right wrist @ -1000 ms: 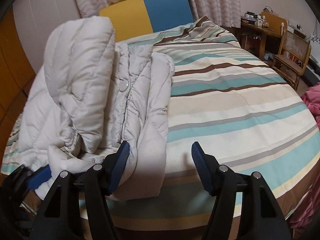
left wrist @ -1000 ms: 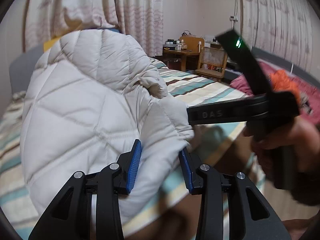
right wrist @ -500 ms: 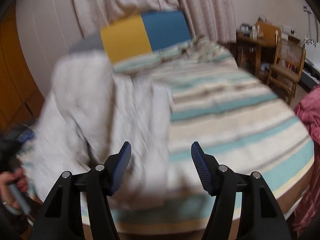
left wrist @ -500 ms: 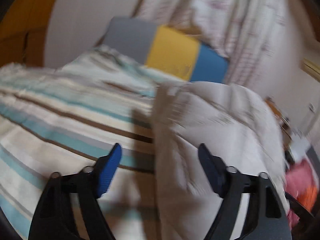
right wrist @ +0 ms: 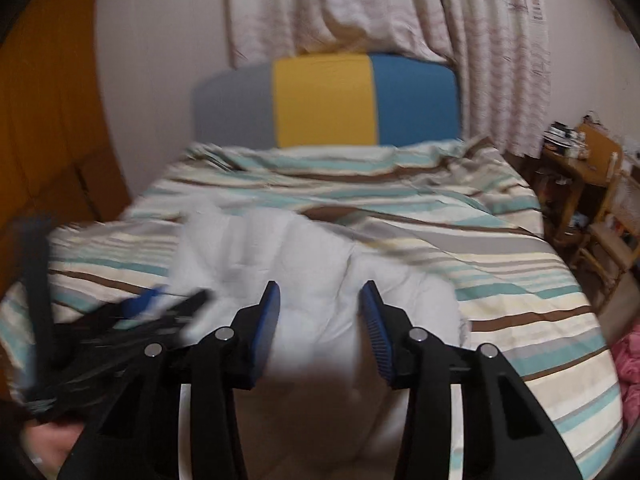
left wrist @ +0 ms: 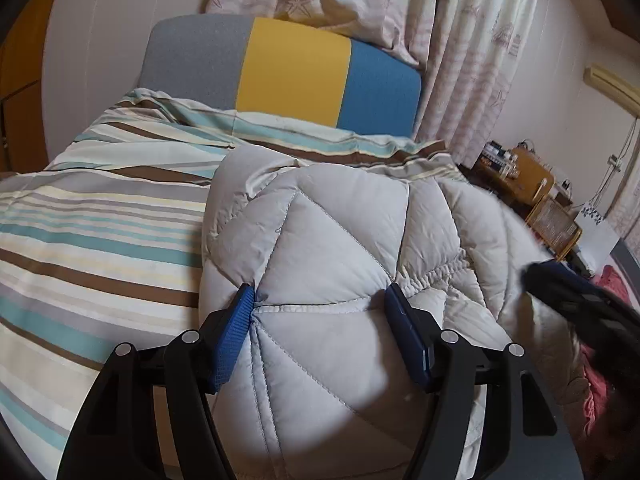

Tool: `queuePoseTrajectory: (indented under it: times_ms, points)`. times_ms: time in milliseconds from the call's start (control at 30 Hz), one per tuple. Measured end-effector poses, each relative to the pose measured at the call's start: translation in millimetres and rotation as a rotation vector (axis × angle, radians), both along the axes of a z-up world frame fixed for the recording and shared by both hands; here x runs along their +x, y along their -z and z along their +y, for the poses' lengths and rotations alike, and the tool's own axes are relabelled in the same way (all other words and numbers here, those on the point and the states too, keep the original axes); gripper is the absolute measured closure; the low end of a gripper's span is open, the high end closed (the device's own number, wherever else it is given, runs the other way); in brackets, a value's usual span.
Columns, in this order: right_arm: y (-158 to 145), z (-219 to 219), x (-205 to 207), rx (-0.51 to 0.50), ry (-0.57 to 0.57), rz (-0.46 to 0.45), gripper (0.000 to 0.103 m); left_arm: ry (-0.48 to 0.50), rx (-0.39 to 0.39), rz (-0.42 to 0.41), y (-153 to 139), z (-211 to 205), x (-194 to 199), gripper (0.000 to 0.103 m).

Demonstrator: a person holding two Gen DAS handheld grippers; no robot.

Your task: Fold large clothes

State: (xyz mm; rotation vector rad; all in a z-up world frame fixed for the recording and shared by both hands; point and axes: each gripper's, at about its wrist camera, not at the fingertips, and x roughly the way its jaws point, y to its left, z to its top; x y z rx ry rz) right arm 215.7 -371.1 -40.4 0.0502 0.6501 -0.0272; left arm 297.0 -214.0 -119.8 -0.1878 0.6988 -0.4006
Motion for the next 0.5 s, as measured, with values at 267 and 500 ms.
queuePoseTrajectory:
  times_ms: [267, 500]
  points:
    - [66, -66, 39, 0.054, 0.113, 0.104, 0.064, 0.019, 0.154, 0.03, -1, -43, 32, 0.03]
    - [94, -92, 55, 0.073, 0.129, 0.142, 0.064, 0.046, 0.234, 0.055, 32, -70, 57, 0.017]
